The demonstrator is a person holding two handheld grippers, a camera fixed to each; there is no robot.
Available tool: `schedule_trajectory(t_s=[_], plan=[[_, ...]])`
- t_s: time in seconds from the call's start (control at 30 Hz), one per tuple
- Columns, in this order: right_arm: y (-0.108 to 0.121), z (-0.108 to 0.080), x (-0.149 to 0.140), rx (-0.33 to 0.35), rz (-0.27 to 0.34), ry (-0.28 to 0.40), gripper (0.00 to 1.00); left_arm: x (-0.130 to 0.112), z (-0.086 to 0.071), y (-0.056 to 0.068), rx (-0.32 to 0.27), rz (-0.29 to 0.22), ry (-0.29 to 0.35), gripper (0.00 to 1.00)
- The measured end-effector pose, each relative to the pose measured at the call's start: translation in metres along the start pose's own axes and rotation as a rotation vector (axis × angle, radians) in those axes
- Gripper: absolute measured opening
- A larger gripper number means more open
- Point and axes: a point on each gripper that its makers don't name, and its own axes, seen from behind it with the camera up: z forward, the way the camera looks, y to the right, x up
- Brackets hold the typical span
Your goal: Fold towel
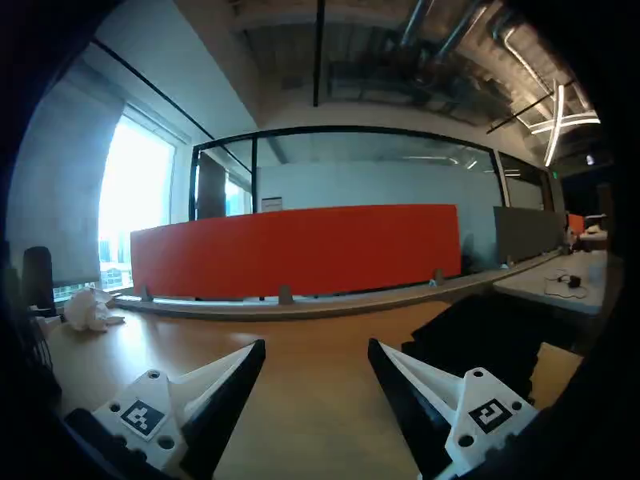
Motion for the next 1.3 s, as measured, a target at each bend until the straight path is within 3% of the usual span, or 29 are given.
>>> schedule_trajectory(t_s=[0.37,0.97,1.3], plan=[[0.002,0.003,-0.020,-0.005,-0.003,-0.016,0.99,0.000,0.000,0.000,0.000,0.000,0.000,0.98],[-0.007,-0.002,-0.023,0.006,-0.016,-0.009,0.99,0.000,0.000,0.001,0.000,0.000,0.000,0.98],[-0.015,-0.002,-0.027,0.009,-0.065,-0.011,0.99,0.000,0.000,0.000,0.000,0.000,0.000,0.98]])
